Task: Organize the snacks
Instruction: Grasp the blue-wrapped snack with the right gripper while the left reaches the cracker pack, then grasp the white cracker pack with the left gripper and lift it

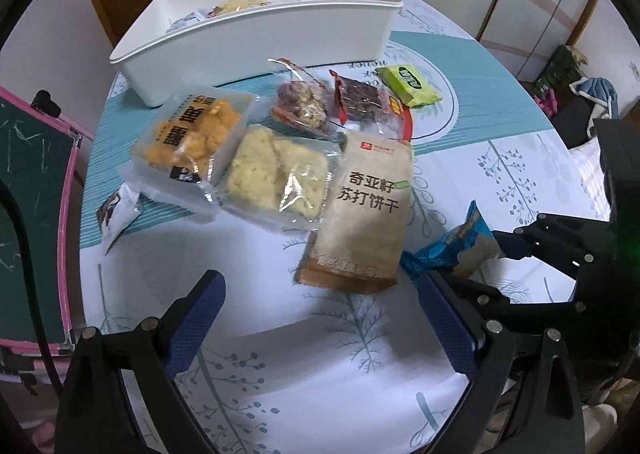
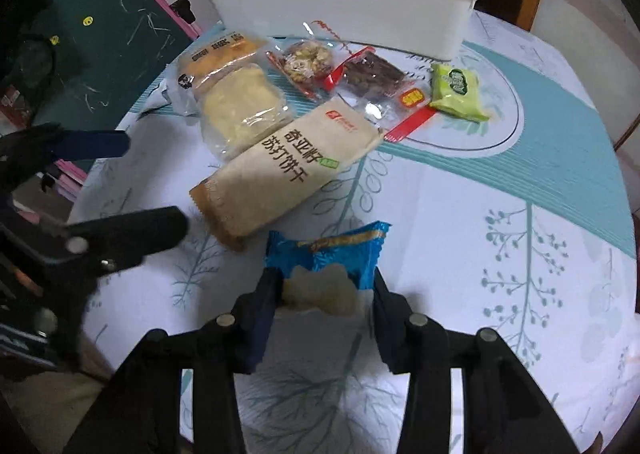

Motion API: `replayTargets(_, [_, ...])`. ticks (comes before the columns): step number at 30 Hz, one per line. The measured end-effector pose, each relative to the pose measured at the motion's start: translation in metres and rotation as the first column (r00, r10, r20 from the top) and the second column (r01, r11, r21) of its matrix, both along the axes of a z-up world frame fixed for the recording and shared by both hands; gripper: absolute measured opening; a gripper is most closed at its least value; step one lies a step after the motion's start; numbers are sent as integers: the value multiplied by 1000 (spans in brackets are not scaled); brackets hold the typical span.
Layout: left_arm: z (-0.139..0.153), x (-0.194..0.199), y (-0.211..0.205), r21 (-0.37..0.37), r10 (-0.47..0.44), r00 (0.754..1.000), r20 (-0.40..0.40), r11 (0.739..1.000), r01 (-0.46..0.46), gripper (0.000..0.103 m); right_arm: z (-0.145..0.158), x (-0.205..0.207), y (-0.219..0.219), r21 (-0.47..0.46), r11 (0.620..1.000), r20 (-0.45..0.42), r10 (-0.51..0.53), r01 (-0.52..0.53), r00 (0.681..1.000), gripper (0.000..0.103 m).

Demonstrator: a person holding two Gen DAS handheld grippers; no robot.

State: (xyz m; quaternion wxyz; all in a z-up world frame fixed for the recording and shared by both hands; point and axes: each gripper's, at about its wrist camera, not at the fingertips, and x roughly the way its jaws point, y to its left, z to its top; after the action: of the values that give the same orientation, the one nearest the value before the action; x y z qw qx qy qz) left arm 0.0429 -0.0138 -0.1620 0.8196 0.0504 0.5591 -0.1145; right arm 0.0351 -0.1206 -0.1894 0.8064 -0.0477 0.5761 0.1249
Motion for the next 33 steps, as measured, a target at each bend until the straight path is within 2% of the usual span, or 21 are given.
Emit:
replayTargets(4, [-8,6,-8,7,-17,1000,-18,1000,17,97,3,2,-21,17,997,-1,-73,73,997,39])
replayTargets(11, [-33,28,-22,-9,-20,995,-94,1000,19,97,4,10,-52,49,986,-5,-159,159,987,39])
replayTargets(14, [-39,35,-27,-21,-26,992,-120,999,24,92,3,9,-51,57,985,-2,-163,163,987,39])
replayTargets(15, [-41,37,-27,-25,-27,991,-130,999,23,87,3,9,-50,54,985,2,-162,161,987,39])
replayTargets(17, [-41,39,-30,-11,-29,993,-114,1000,28,82,3,8,-50,49,986,7,-158,158,987,39])
replayTargets(19, [-38,40,-33,6,-47,995,-91,999,48,61,4,8,-52,51,986,12,-158,157,987,40])
replayTargets(20, [-37,40,-35,5,-56,995,-83,998,57,58,3,8,-52,55,986,13,-158,157,987,40])
replayTargets(28, [-34,35,-39,8,-53,996,-70,999,54,54,3,10,-55,62,985,15,-159,158,987,40])
replayTargets(33, [-20,16,-37,-22,-52,998,-33,998,51,54,4,10,-56,78,982,2,-172,171,985,39])
